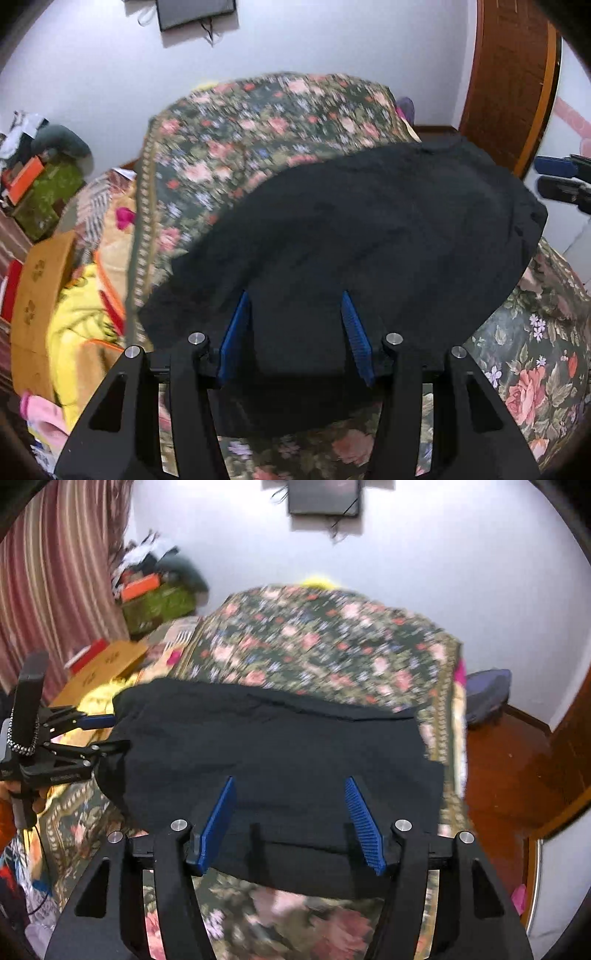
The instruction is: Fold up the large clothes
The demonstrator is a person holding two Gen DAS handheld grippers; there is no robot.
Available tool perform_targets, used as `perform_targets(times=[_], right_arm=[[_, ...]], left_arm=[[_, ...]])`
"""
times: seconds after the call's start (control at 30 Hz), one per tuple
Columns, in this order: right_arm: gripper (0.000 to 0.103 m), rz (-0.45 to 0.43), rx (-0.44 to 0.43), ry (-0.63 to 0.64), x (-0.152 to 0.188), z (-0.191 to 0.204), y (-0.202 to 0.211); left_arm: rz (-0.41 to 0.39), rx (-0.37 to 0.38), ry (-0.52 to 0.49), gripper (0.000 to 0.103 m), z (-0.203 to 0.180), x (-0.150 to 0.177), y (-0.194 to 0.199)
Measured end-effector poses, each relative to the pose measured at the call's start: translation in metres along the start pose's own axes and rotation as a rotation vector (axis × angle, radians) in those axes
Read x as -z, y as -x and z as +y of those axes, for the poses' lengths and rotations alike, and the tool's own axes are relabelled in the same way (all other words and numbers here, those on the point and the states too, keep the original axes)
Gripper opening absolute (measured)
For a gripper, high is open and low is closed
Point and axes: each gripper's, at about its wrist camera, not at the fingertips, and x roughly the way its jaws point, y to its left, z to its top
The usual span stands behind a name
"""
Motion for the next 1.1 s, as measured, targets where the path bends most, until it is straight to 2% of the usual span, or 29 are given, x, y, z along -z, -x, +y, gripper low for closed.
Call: perform_targets(times=[0.1,0.23,0.37,0.47,0.77,0.83,0.93,1.03,1.1], right_arm=[[0.058,0.056,-0.008,-0.031,-0.002,0.006,-0.031],[0.058,0.093,-0.003,-0.077,-0.003,-0.004,-0.063],[0.069,0.079,-0.011,-0.067,-0.002,0.004,-0.064],[0.071,0.084,0.003,-0.046,-0.001,0.009,-0.064],[0.071,0.075,0.019,-0.038,-0.004,0.022,-0.042],[0.071,0.047,0.038,-0.01,-0.004,0.029,-0.032],[0.071,-0.009,0.061,0.002,-0.005,0.036,-0.021],[0.071,-0.014,0.071,0.008,-0.003,0.041,-0.021],[0.071,0.003,0.077,0.01,-0.002,0.042,-0.026]], left_arm=[[0.009,-0.019,0.022,0.051,0.0,-0.003,-0.019],[0.024,0.016,0.066,0.051,0.006,-0.008,-0.04],[0.034,0.03,0.079,0.051,0.008,-0.012,-0.058],[0.031,0.047,0.102,0.051,0.01,-0.009,-0.064],[0.007,0.076,0.219,0.051,0.024,0.005,-0.032],[-0.003,0.062,0.252,0.051,0.031,0.012,-0.022],[-0.015,-0.006,0.283,0.054,0.044,0.028,-0.008],[0.0,-0.018,0.378,0.055,0.065,0.05,0.0],[0.034,0.01,0.494,0.057,0.083,0.068,0.0]])
